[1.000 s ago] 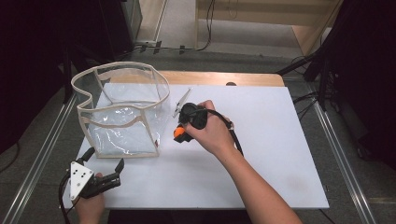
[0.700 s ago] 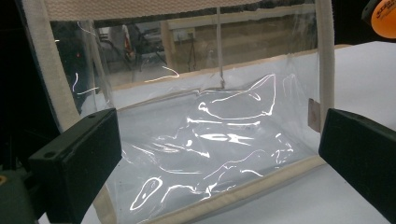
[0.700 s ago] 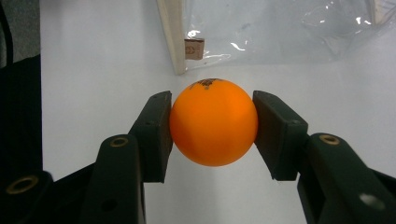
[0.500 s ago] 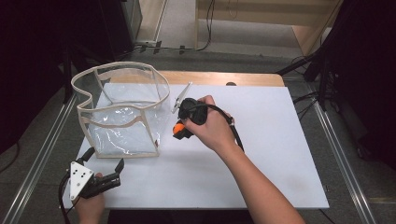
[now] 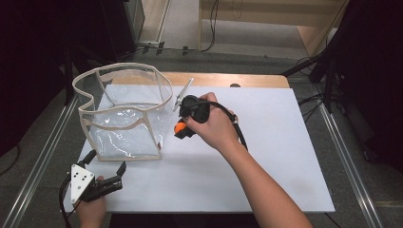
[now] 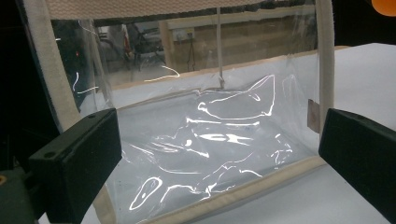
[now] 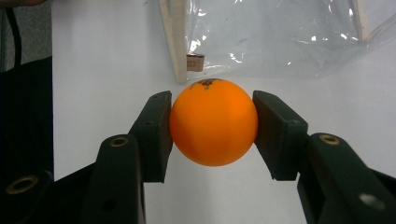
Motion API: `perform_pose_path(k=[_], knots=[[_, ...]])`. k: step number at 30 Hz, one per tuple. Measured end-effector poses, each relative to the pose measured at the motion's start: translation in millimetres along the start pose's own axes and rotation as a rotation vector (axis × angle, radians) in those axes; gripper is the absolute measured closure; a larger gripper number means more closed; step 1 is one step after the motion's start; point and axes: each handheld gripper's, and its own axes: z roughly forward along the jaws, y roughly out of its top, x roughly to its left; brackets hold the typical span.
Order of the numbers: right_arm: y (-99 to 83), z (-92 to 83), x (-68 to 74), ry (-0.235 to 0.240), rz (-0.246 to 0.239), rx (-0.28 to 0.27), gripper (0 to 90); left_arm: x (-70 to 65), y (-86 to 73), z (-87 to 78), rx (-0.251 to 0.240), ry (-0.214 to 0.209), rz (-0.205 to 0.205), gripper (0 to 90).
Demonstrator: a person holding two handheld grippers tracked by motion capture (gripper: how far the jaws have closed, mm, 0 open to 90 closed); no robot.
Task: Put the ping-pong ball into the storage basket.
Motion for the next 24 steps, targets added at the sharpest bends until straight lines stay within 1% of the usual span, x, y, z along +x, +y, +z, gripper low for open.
perform_pose_path(k=[2, 5, 13, 18, 22, 24], knots=[[1.6, -1.8, -0.1, -0.003, -0.003, 0.008, 48.2, 0.1, 0.0, 0.0, 0.000, 0.001, -0.001, 0.0], [4.7, -4.4, -0.1, -0.001, -0.009, 0.002, 48.2, -0.4, 0.0, 0.2, 0.000, 0.001, -0.002, 0.0], [12.9, -11.7, -0.6, -0.006, -0.021, 0.009, 48.2, 0.5, 0.0, -0.1, -0.002, 0.000, -0.005, 0.0], [15.8, -15.6, -1.7, 0.000, -0.018, 0.008, 48.2, 0.4, 0.0, -0.1, -0.002, -0.001, -0.006, 0.0], [18.4, -17.5, -2.1, -0.006, -0.026, 0.034, 48.2, 0.5, 0.0, 0.0, -0.001, -0.001, -0.004, 0.0], [19.4, -18.4, -1.9, -0.007, -0.028, 0.038, 48.2, 0.3, 0.0, 0.1, -0.001, 0.000, -0.003, 0.0]])
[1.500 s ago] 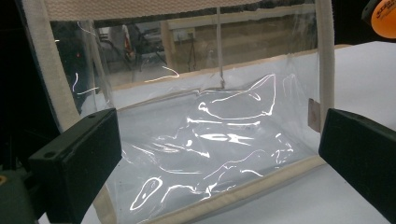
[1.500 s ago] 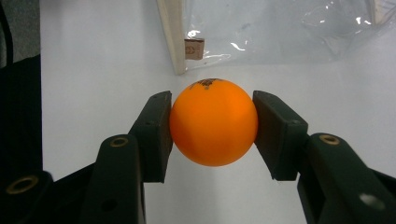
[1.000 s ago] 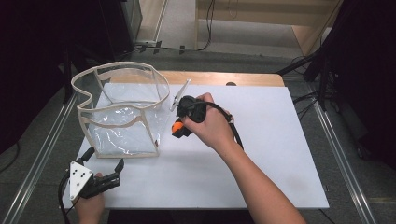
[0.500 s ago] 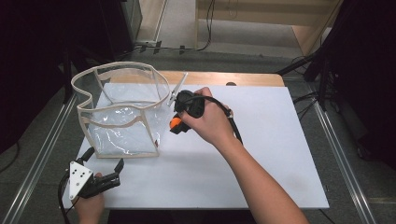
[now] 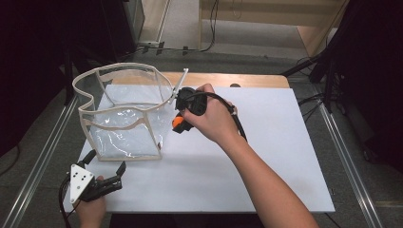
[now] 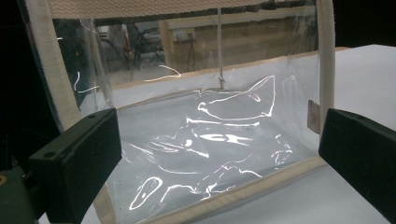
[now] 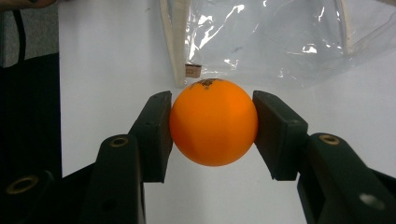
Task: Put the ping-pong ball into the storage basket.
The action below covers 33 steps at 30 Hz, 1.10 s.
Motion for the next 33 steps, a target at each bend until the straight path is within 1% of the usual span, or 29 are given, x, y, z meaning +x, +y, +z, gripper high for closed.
perform_pose_path(k=[3, 6, 8, 13, 17, 23, 33], knots=[[1.8, -2.4, 0.0, 0.002, -0.002, 0.005, 48.1, 0.0, 0.0, 0.0, 0.000, 0.000, 0.000, 0.0], [3.5, -5.4, -0.7, 0.007, -0.005, -0.001, 48.2, -0.1, 0.0, 0.0, 0.000, 0.000, 0.001, 0.0], [4.6, -6.8, -1.7, 0.017, 0.001, -0.007, 48.2, -0.2, 0.0, 0.1, 0.000, 0.000, 0.001, 0.0], [6.3, -10.8, -6.0, 0.024, 0.010, -0.011, 48.1, -0.3, 0.0, 0.1, -0.001, 0.000, 0.000, 0.0], [8.1, -12.8, -7.8, 0.021, 0.016, -0.008, 48.2, -0.2, 0.0, 0.1, -0.002, 0.000, 0.000, 0.0], [11.8, -15.6, -8.9, 0.014, 0.010, 0.004, 48.1, -0.2, 0.0, 0.1, -0.001, 0.000, 0.000, 0.0], [17.1, -24.3, -11.8, 0.006, 0.005, 0.000, 48.2, -0.2, 0.0, 0.1, -0.001, 0.000, 0.001, 0.0]])
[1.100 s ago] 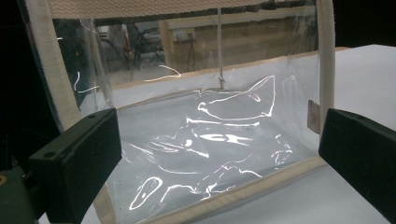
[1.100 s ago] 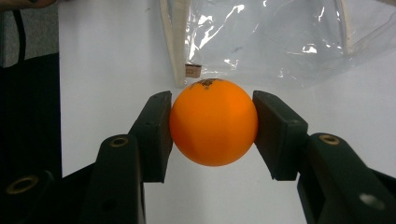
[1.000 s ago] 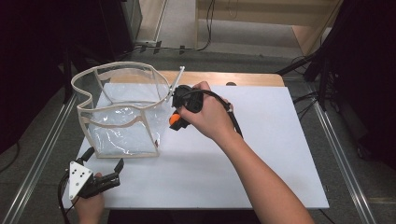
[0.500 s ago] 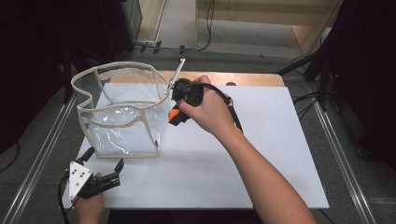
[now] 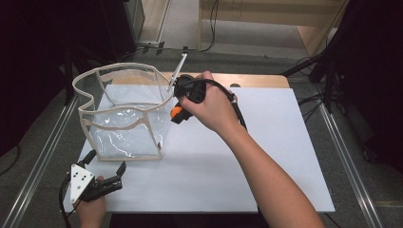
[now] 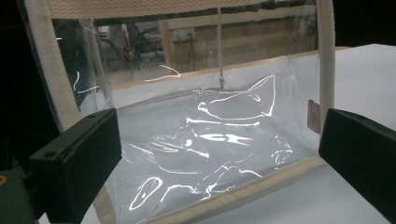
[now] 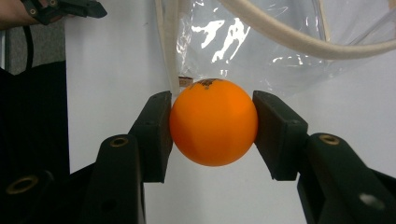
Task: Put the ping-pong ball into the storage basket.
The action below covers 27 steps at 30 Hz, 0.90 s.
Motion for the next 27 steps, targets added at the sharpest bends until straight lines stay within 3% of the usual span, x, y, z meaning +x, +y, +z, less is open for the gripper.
perform_pose_path(k=[27], knots=[[16.0, -16.8, -10.1, -0.014, 0.008, -0.008, 48.2, 0.3, 0.0, 0.0, -0.001, 0.000, 0.000, 0.0]])
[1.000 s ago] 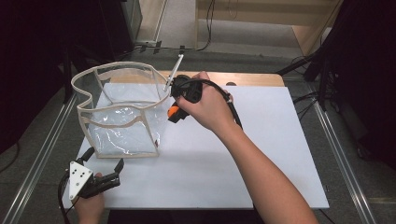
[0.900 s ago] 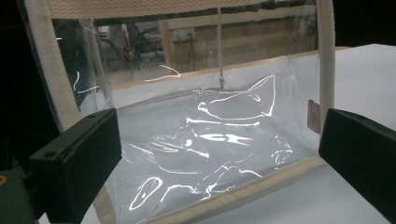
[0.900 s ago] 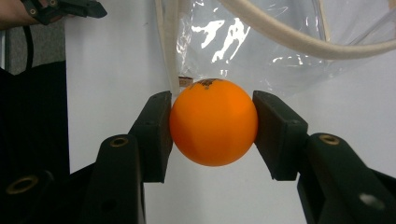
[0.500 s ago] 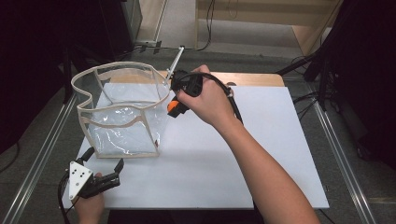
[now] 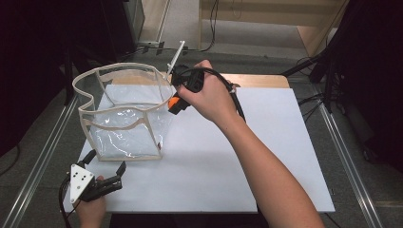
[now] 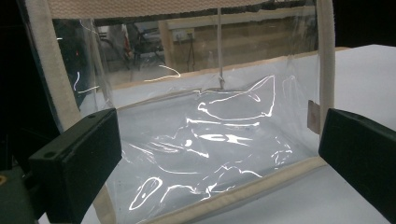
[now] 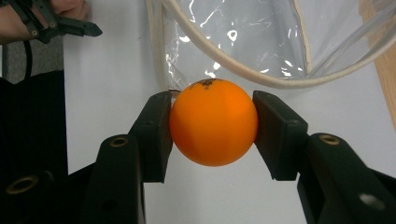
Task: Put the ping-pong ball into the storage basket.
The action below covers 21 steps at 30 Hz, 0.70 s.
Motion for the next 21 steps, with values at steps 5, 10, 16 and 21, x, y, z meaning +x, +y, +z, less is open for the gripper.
perform_pose_path(k=[5, 10, 16, 21], knots=[[3.5, -2.5, -0.7, -0.002, -0.002, -0.002, 48.2, 0.1, 0.1, -0.1, 0.000, -0.001, -0.001, 0.0], [6.1, -5.1, -2.1, -0.004, -0.006, -0.004, 48.1, 0.0, 0.0, -0.1, 0.001, -0.001, 0.001, 0.0], [9.6, -8.8, -2.6, -0.012, -0.003, -0.004, 48.2, 0.2, 0.0, -0.1, 0.001, 0.000, 0.002, 0.0], [12.5, -10.5, -3.9, -0.013, -0.006, -0.006, 48.2, 0.3, 0.1, -0.1, 0.001, -0.001, 0.000, 0.0]])
